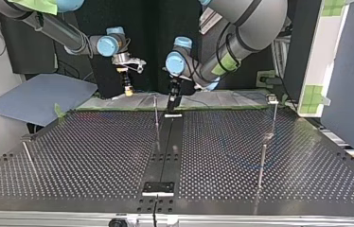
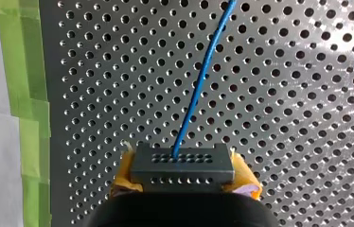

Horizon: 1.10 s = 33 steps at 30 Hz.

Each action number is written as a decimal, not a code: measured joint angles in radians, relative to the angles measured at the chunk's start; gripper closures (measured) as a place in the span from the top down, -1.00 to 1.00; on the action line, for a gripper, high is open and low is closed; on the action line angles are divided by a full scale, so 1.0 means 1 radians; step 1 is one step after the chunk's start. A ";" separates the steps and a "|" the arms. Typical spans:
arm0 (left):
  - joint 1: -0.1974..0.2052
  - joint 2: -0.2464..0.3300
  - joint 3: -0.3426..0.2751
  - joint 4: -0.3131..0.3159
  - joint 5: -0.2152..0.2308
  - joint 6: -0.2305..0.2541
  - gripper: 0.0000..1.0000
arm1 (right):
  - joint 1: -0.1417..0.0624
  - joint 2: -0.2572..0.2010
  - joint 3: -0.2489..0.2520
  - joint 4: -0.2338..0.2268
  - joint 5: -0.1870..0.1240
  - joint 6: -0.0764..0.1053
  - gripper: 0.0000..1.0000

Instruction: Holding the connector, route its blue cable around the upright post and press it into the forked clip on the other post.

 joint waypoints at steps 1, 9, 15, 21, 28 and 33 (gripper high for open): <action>0.000 -0.002 0.000 -0.002 -0.001 0.000 -1.00 | 0.000 0.000 0.000 0.000 0.000 0.000 -1.00; 0.006 -0.015 0.002 -0.003 0.000 0.000 -1.00 | -0.003 0.000 0.000 -0.001 0.000 0.000 -1.00; 0.017 -0.017 0.007 -0.004 0.009 -0.003 -1.00 | -0.008 0.001 -0.001 -0.012 -0.005 0.003 -1.00; 0.030 -0.018 0.020 -0.018 0.027 -0.012 -1.00 | -0.013 0.001 -0.006 -0.011 -0.014 0.003 -1.00; 0.034 -0.018 0.023 -0.033 0.032 -0.017 -1.00 | -0.017 0.001 -0.006 -0.007 -0.015 0.003 -1.00; 0.034 -0.018 0.020 -0.041 0.028 -0.022 -1.00 | -0.018 0.001 -0.006 -0.003 -0.016 -0.001 -1.00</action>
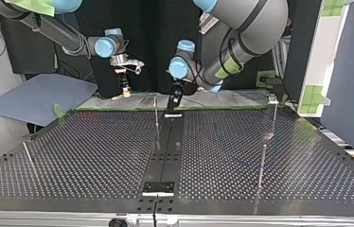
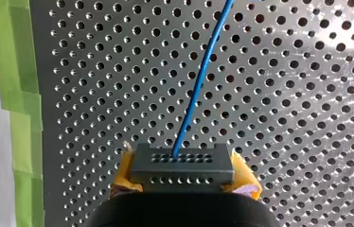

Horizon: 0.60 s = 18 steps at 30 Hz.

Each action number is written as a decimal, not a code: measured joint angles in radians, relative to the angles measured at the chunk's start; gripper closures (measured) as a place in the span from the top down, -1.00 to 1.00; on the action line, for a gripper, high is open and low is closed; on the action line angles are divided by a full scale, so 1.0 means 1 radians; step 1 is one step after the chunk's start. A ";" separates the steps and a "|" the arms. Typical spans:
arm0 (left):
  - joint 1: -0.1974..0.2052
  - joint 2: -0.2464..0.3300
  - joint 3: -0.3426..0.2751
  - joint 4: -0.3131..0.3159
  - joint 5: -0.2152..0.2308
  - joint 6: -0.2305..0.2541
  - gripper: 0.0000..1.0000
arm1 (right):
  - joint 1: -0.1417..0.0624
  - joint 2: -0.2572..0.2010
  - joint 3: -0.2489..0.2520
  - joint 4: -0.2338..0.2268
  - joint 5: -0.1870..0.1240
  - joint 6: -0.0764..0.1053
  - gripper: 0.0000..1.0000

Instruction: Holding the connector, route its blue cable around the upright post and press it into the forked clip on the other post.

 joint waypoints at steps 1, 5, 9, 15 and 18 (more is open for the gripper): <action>0.000 0.000 -0.002 0.000 -0.001 -0.001 -1.00 | 0.000 0.000 0.000 0.002 0.000 -0.001 -1.00; 0.000 0.000 -0.013 0.002 -0.002 -0.006 -1.00 | 0.000 0.000 0.000 0.008 0.000 -0.003 -1.00; 0.001 0.000 -0.016 0.002 -0.001 -0.007 -1.00 | 0.000 0.000 0.000 0.013 0.000 -0.004 -1.00; 0.004 0.000 -0.017 -0.012 -0.003 -0.003 -1.00 | -0.001 0.000 0.000 0.025 0.002 -0.012 -1.00; 0.006 0.000 -0.024 -0.016 -0.008 0.003 -1.00 | -0.001 0.000 0.000 0.034 0.006 -0.020 -1.00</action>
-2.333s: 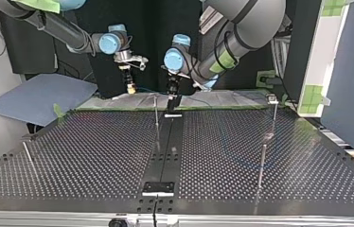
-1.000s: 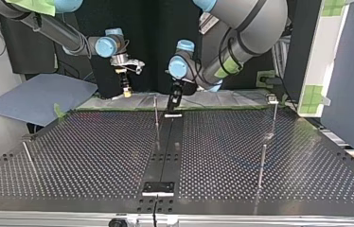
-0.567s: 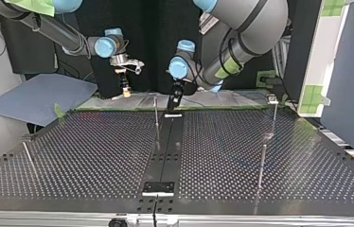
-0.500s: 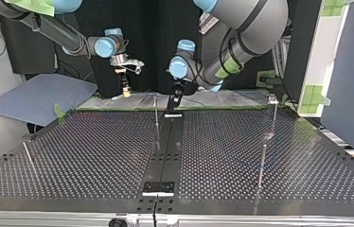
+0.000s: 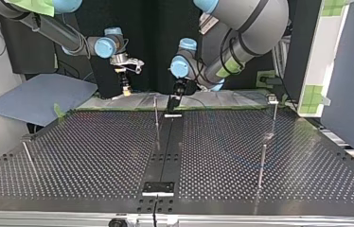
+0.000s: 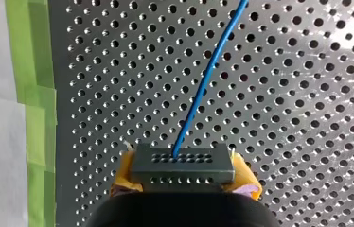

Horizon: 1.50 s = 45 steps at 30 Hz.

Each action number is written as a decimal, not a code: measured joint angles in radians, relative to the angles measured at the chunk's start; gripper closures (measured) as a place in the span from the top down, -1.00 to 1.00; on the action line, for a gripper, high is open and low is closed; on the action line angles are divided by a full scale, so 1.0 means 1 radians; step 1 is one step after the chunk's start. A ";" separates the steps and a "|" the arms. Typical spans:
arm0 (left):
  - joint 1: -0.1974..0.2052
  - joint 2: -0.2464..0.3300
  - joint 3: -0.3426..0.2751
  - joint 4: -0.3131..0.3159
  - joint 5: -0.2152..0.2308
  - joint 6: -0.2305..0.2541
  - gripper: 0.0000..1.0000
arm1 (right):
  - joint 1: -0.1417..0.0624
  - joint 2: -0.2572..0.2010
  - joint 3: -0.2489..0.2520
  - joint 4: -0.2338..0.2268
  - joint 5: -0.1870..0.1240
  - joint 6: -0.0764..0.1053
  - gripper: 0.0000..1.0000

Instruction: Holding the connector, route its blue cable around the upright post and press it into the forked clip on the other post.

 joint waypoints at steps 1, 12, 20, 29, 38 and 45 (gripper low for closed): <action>0.001 0.000 -0.002 0.000 -0.002 0.001 -1.00 | 0.000 0.000 -0.001 0.002 0.001 -0.002 -1.00; 0.016 0.000 -0.014 0.018 -0.006 0.001 -1.00 | 0.016 -0.001 -0.021 0.008 -0.013 -0.007 -1.00; 0.037 0.000 -0.014 0.033 -0.004 -0.016 -1.00 | 0.030 -0.001 -0.031 -0.009 -0.056 -0.008 -1.00; 0.057 0.001 -0.014 0.030 -0.004 -0.023 -1.00 | 0.051 0.000 -0.031 -0.008 -0.076 -0.020 -1.00; 0.057 0.000 -0.019 0.019 -0.005 -0.012 -1.00 | 0.062 0.000 -0.031 0.018 -0.069 -0.032 -1.00; 0.055 0.000 -0.019 0.009 -0.005 0.014 -1.00 | 0.047 0.000 -0.031 0.029 -0.019 -0.022 -1.00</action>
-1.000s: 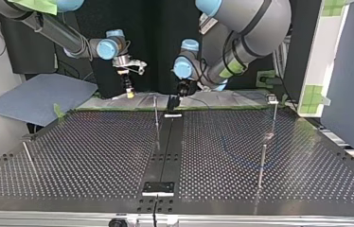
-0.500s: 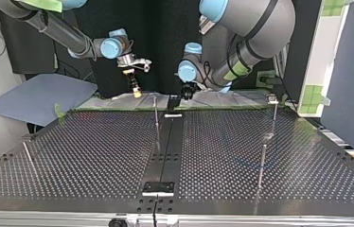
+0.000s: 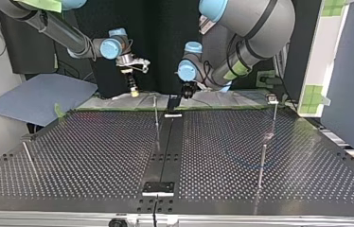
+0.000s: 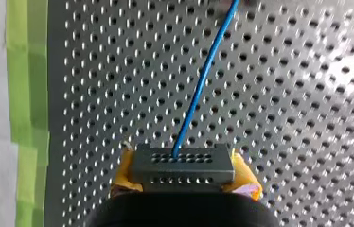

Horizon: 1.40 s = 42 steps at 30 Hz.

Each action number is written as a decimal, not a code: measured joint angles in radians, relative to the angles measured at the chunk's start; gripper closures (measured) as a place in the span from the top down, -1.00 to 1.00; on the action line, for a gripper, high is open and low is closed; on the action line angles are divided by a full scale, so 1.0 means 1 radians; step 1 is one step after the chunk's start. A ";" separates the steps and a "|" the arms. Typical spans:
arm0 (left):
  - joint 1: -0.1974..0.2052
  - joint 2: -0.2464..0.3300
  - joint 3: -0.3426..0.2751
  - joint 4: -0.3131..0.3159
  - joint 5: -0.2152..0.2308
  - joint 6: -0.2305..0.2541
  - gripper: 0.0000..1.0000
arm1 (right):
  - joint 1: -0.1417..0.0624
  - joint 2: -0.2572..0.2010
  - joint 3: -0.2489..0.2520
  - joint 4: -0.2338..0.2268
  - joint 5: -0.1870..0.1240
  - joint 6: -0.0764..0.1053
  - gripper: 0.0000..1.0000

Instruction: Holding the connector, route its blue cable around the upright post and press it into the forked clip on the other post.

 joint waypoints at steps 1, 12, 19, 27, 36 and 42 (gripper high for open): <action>0.000 0.000 0.000 -0.001 0.000 0.002 -1.00 | -0.003 0.000 0.000 0.000 0.006 0.001 -1.00; 0.005 0.000 0.000 -0.014 0.000 0.012 -1.00 | -0.022 0.001 0.000 0.003 0.031 0.005 -1.00; 0.008 0.000 0.000 -0.015 0.000 0.017 -1.00 | -0.036 0.003 0.000 0.005 0.039 0.006 -1.00; 0.002 0.000 0.021 -0.014 0.000 0.025 -1.00 | -0.052 0.003 -0.001 0.005 0.040 0.008 -1.00; -0.009 0.000 0.035 -0.015 0.000 0.031 -1.00 | -0.068 0.003 -0.001 0.001 0.040 0.018 -1.00; -0.019 0.000 0.035 -0.014 0.000 0.035 -1.00 | -0.082 0.003 -0.010 -0.003 0.038 0.033 -1.00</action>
